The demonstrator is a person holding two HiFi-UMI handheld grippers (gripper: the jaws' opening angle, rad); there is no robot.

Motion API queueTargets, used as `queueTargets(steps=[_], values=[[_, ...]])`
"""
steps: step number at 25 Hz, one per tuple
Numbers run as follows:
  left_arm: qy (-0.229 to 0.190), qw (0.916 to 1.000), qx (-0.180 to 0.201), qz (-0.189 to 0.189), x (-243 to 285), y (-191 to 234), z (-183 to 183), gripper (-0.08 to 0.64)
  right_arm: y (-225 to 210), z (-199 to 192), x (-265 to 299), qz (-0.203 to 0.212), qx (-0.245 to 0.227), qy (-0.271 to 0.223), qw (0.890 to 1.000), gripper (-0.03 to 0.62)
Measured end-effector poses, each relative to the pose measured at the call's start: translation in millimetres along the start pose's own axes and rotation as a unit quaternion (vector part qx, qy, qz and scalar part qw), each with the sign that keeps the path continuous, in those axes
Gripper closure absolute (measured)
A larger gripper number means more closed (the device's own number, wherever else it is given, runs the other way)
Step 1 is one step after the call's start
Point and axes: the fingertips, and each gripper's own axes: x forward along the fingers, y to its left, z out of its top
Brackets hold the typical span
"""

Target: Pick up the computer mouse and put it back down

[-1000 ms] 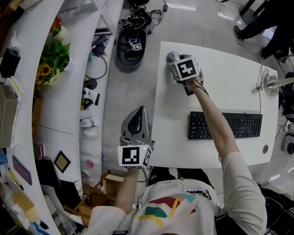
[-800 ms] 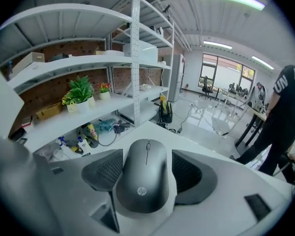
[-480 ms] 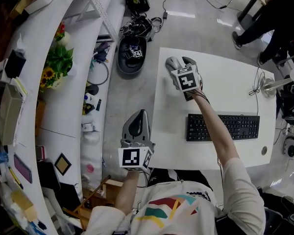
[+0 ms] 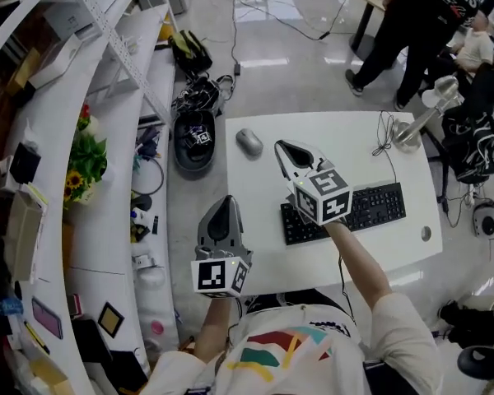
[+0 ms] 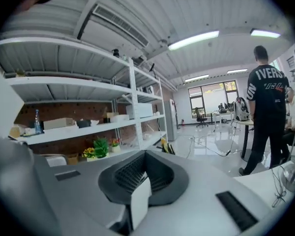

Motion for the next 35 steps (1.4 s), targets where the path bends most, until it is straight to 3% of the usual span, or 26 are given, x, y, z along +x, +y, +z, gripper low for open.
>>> queueTargets(steps=[5, 13, 17, 22, 35], values=[[-0.010, 0.9985, 0.031, -0.045, 0.5, -62.2, 18.4, 0.517, -3.1, 31.8, -120.6, -0.044, 0.005, -0.076, 0.996, 0.580], [-0.014, 0.9872, 0.041, -0.153, 6.9, -166.6, 34.5, 0.515, -11.5, 5.0, -262.8, -0.109, 0.038, -0.091, 0.989, 0.578], [-0.005, 0.9829, 0.045, -0.178, 2.0, -188.1, 29.9, 0.515, -5.4, -10.8, -298.1, -0.145, 0.047, -0.097, 0.984, 0.578], [-0.013, 0.9784, 0.054, -0.199, -2.4, -205.9, 38.8, 0.515, 1.2, -1.3, -322.5, -0.159, 0.031, -0.122, 0.979, 0.578], [-0.024, 0.9769, 0.070, -0.200, -8.7, -206.8, 50.4, 0.515, -1.8, 15.8, -334.2, -0.169, 0.019, -0.149, 0.974, 0.580]])
